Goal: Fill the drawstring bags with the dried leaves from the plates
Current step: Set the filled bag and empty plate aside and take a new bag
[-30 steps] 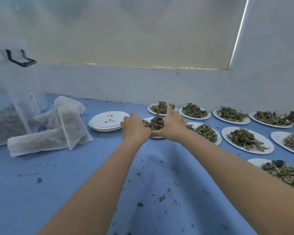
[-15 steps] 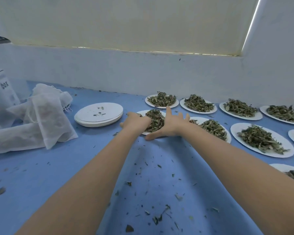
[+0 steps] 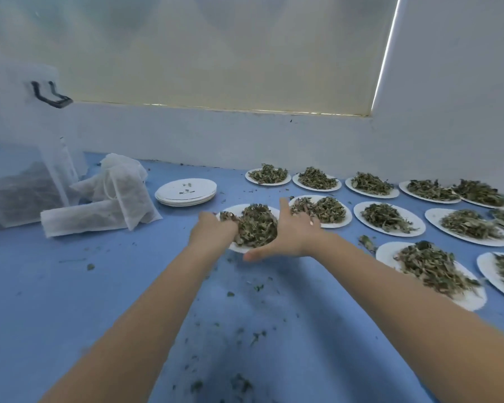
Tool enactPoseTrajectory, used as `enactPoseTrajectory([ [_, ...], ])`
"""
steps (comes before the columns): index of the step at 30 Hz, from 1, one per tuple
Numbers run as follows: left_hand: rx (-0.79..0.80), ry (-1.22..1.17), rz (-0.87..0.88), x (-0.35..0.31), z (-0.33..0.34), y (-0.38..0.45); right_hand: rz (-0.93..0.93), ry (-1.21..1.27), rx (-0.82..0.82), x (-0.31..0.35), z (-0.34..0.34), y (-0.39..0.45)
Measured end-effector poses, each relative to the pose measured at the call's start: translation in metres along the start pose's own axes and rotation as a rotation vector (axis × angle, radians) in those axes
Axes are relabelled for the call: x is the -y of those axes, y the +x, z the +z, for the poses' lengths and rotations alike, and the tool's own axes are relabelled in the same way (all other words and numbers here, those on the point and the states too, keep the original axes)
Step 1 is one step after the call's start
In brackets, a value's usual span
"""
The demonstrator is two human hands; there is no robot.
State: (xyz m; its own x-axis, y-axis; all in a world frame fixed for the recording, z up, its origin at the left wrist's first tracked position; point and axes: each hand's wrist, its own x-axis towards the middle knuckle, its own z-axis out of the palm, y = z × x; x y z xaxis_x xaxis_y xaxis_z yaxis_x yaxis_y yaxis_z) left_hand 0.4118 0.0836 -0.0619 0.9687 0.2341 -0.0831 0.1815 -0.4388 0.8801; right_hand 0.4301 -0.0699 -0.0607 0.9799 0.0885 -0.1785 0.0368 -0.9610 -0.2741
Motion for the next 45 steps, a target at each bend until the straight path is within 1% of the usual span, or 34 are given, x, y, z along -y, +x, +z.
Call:
enactPoseTrajectory([
  [4,0.013,0.143,-0.012,0.028,0.007,-0.049,0.009,0.039,0.103,-0.004,0.027,-0.043],
  [8,0.042,0.267,-0.069,0.044,0.012,-0.071,0.011,0.053,0.078,-0.005,0.045,-0.064],
  [10,0.022,0.304,-0.051,0.046,0.012,-0.080,0.011,0.056,0.058,-0.003,0.049,-0.073],
  [16,-0.063,0.330,0.128,0.029,0.006,-0.109,-0.048,0.036,-0.046,0.008,0.032,-0.109],
  [19,-0.051,0.298,0.202,0.015,0.010,-0.138,-0.100,-0.014,-0.083,0.010,0.019,-0.136],
  [23,-0.008,0.220,0.299,0.000,0.029,-0.179,-0.160,-0.174,-0.140,0.002,0.010,-0.178],
  [26,0.032,0.211,0.404,-0.006,0.047,-0.212,-0.198,-0.317,-0.235,-0.012,0.009,-0.210],
  [29,0.083,0.173,0.459,-0.011,0.065,-0.249,-0.201,-0.379,-0.321,-0.036,0.006,-0.246],
  [33,0.181,0.139,0.533,-0.016,0.083,-0.292,-0.164,-0.281,-0.286,-0.077,0.004,-0.297],
  [36,0.170,0.076,0.580,-0.014,0.093,-0.316,-0.223,-0.142,-0.299,-0.107,0.002,-0.330],
  [38,0.142,0.013,0.619,-0.006,0.099,-0.327,-0.262,-0.111,-0.351,-0.125,0.003,-0.348],
  [39,0.116,0.026,0.660,-0.001,0.103,-0.330,-0.271,-0.125,-0.393,-0.134,0.004,-0.355],
  [41,0.072,0.139,0.720,0.012,0.110,-0.330,-0.294,-0.172,-0.458,-0.150,0.010,-0.364],
  [43,0.044,0.298,0.725,0.022,0.117,-0.326,-0.303,-0.244,-0.491,-0.161,0.018,-0.366],
  [45,0.033,0.375,0.713,0.028,0.122,-0.324,-0.248,-0.339,-0.499,-0.166,0.029,-0.364],
])
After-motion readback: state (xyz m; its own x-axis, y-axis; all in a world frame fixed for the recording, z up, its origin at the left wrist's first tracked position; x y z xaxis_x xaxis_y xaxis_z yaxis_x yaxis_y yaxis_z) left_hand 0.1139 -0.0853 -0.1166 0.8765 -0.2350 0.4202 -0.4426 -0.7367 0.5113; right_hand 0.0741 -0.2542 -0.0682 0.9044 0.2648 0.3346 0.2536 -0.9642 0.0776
